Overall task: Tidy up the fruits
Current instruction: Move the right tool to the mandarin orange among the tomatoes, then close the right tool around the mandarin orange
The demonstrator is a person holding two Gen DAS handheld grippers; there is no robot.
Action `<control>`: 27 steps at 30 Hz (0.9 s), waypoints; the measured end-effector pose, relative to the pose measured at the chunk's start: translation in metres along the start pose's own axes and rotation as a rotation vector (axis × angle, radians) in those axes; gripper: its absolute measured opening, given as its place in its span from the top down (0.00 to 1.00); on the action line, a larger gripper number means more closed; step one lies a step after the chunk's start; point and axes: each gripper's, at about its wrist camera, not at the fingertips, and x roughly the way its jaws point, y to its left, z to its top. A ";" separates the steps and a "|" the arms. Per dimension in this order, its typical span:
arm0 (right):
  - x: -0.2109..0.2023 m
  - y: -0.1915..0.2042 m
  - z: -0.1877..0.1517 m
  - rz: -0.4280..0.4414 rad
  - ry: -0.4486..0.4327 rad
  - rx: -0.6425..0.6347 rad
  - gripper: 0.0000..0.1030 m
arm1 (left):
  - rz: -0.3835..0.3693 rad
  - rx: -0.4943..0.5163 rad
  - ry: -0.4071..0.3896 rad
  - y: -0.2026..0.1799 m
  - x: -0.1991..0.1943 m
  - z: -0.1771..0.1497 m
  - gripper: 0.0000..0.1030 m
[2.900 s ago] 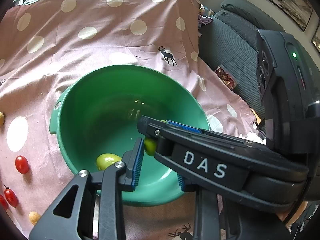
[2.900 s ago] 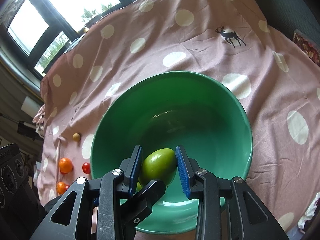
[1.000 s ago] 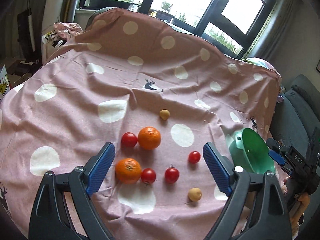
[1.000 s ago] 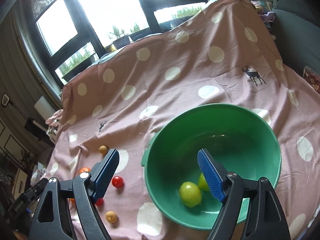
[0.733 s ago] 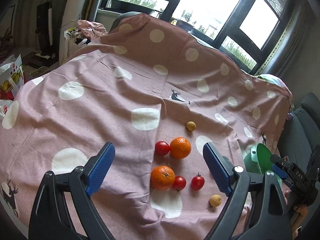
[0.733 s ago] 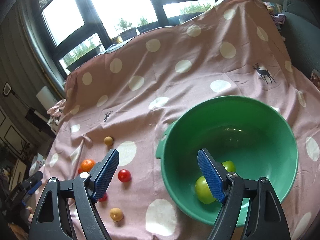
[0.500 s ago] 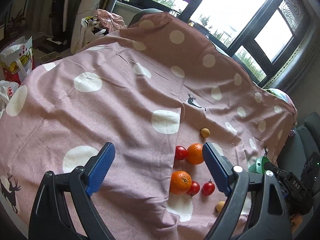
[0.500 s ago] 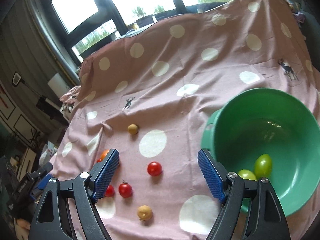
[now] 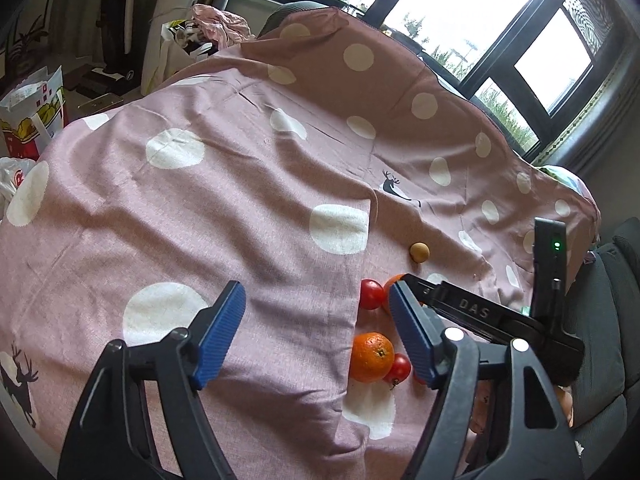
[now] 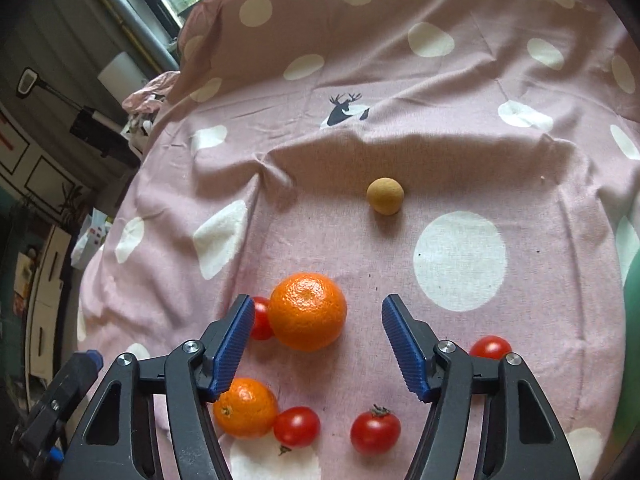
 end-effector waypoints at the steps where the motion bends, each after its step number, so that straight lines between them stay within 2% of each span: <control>1: 0.005 -0.001 0.001 0.001 0.010 0.007 0.40 | -0.002 0.004 0.001 -0.001 0.001 0.000 0.29; 3: 0.010 -0.002 0.003 0.012 0.020 0.011 0.43 | 0.007 0.018 0.004 -0.004 0.002 -0.001 0.29; 5: 0.013 -0.004 0.002 0.035 0.032 0.017 0.52 | 0.013 0.032 0.008 -0.007 0.004 -0.002 0.29; 6: 0.014 -0.005 0.002 0.050 0.042 0.018 0.54 | 0.012 0.038 0.010 -0.009 0.004 -0.003 0.29; 10: 0.006 -0.007 -0.001 0.031 0.041 0.018 0.54 | -0.007 0.054 0.018 -0.014 0.006 -0.004 0.29; 14: -0.022 -0.021 -0.008 0.062 0.021 0.021 0.54 | -0.021 0.077 0.037 -0.022 0.010 -0.007 0.32; 19: -0.054 -0.045 -0.034 -0.017 0.023 -0.006 0.54 | -0.034 0.133 0.070 -0.043 0.018 -0.018 0.38; 23: -0.056 -0.067 -0.051 -0.050 0.053 0.012 0.54 | -0.050 0.179 0.102 -0.060 0.027 -0.029 0.44; 27: -0.051 -0.077 -0.055 -0.059 0.038 0.014 0.54 | -0.059 0.218 0.143 -0.072 0.038 -0.040 0.44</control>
